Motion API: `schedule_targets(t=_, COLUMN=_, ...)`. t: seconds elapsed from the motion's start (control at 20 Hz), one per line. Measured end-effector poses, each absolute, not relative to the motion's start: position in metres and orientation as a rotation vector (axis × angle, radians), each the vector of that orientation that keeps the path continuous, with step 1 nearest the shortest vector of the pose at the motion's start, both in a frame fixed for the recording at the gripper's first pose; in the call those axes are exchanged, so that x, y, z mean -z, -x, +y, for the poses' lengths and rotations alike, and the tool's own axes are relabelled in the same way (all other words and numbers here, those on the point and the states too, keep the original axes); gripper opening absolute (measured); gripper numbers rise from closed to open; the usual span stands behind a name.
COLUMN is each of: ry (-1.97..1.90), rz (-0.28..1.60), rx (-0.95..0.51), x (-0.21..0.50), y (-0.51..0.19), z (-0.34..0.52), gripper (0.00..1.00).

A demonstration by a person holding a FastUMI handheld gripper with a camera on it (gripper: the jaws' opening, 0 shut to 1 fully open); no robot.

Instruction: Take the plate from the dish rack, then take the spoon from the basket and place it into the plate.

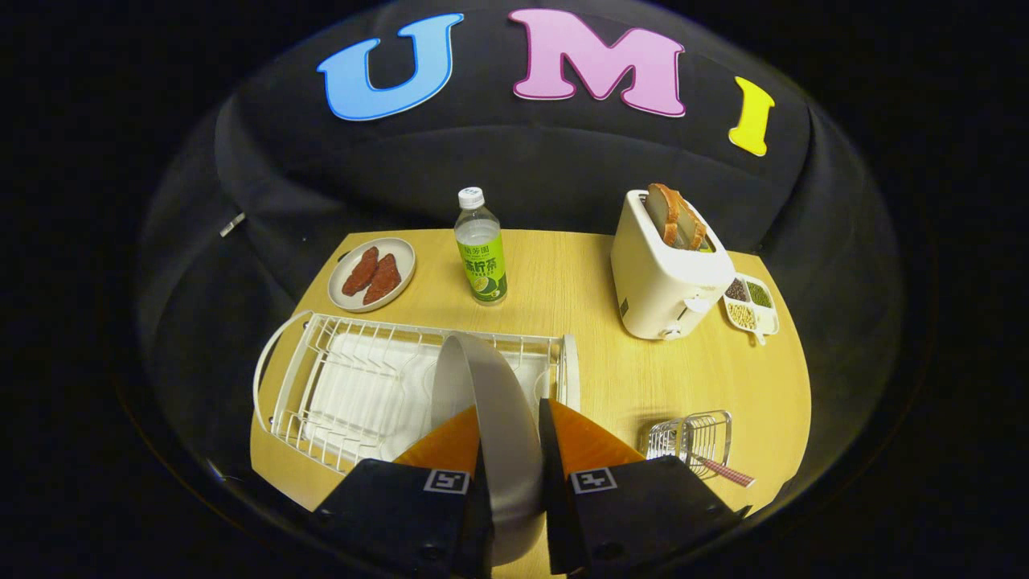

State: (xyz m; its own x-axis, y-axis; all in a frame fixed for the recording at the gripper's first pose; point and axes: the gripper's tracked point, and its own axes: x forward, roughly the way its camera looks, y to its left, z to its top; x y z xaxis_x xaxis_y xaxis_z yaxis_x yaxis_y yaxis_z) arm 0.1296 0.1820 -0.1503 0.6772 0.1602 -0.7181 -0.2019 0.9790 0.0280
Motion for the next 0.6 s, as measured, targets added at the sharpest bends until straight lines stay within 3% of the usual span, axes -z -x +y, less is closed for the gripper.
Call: schedule_targets(t=0.6, ry=-0.253, rz=0.821, rx=-0.219, x=0.118, y=-0.022, z=0.089, gripper=0.31)
